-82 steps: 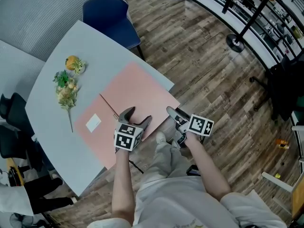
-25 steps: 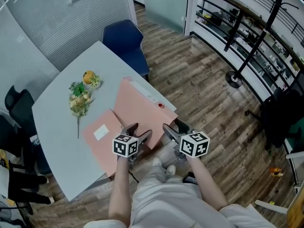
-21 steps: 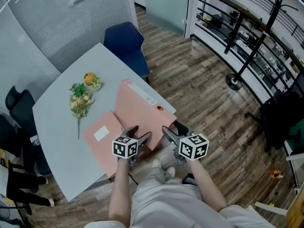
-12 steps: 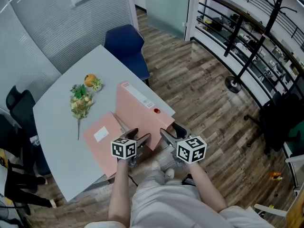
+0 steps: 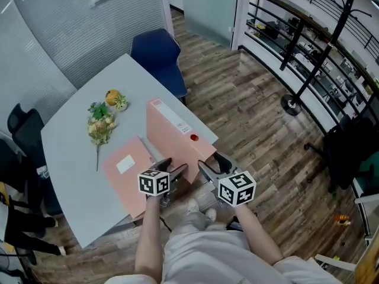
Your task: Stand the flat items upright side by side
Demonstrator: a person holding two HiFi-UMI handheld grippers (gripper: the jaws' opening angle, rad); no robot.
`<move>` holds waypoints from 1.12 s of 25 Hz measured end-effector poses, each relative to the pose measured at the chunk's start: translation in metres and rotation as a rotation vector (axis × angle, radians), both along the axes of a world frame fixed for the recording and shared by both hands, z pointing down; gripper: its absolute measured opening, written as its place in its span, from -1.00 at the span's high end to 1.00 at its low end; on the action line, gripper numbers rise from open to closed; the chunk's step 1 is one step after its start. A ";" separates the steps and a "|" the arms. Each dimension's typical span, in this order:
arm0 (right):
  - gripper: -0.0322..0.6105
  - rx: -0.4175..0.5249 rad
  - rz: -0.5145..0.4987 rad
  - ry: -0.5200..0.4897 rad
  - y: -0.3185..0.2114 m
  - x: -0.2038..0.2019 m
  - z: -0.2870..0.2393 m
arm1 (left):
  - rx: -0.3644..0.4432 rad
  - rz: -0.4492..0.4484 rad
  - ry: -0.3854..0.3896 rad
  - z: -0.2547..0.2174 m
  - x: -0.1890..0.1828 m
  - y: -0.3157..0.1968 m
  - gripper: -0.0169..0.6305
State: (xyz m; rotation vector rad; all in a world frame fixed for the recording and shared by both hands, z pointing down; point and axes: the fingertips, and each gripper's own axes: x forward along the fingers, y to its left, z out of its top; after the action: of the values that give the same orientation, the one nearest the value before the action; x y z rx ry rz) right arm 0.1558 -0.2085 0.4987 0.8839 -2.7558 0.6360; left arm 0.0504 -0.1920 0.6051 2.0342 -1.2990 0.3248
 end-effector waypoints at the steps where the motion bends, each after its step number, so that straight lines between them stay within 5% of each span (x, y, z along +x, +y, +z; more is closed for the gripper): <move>1: 0.05 0.010 0.001 0.006 0.001 -0.001 -0.001 | -0.001 -0.002 0.002 0.000 0.000 0.000 -0.03; 14: 0.04 0.196 -0.090 0.166 0.026 -0.024 -0.008 | -0.027 -0.020 0.004 0.009 -0.005 0.001 -0.03; 28: 0.04 0.251 -0.064 0.261 0.028 -0.024 -0.002 | -0.035 -0.009 0.014 0.009 -0.010 0.007 -0.03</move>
State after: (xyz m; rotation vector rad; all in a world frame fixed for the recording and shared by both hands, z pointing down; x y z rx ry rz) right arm 0.1314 -0.1801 0.4968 0.8533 -2.6467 0.1513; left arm 0.0402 -0.1851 0.6139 1.9972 -1.2854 0.3260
